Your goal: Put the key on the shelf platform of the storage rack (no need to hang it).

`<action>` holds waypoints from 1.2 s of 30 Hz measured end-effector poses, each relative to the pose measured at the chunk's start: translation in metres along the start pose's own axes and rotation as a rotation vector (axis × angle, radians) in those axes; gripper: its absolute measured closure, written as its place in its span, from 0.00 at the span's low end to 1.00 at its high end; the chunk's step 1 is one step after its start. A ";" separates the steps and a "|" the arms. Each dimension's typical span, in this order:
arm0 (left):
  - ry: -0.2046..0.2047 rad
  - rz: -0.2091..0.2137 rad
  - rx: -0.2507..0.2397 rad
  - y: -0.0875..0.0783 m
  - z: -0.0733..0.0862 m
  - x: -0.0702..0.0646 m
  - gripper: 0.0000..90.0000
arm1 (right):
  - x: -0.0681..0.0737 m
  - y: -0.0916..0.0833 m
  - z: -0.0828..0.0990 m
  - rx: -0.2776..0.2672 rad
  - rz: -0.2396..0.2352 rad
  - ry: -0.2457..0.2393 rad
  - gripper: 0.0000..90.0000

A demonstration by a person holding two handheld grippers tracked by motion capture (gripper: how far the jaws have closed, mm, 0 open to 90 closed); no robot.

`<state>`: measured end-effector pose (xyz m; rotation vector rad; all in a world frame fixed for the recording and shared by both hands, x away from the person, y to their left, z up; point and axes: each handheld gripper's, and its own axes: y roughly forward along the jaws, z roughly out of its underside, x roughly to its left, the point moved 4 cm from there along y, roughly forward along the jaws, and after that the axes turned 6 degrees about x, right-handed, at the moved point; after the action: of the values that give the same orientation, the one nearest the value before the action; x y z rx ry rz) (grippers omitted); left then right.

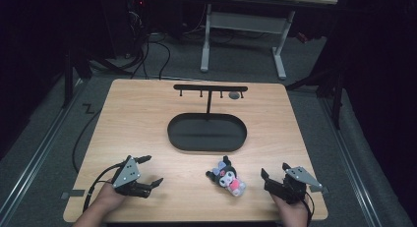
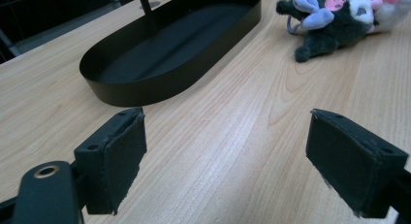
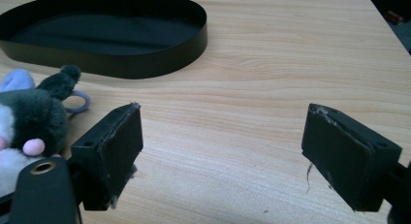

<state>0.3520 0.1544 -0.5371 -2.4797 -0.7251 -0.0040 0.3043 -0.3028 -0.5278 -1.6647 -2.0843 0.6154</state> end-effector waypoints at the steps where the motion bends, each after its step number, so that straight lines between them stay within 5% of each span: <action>1: -0.006 -0.002 -0.003 0.000 0.000 0.001 0.17 | 0.000 -0.001 0.000 -0.005 0.001 0.000 0.16; 21: -0.013 0.008 0.003 0.002 -0.001 0.002 0.17 | 0.000 0.004 -0.002 0.017 0.005 0.003 0.17; 30: -0.008 0.013 -0.003 0.000 0.000 0.000 0.17 | 0.009 0.010 -0.006 0.097 -0.024 -0.039 0.17; 36: 0.004 0.013 -0.018 -0.004 0.001 -0.002 0.17 | 0.016 0.013 -0.011 0.091 -0.034 -0.053 0.17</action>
<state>0.3487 0.1567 -0.5363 -2.5009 -0.7096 -0.0107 0.3175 -0.2832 -0.5260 -1.5764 -2.0840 0.7393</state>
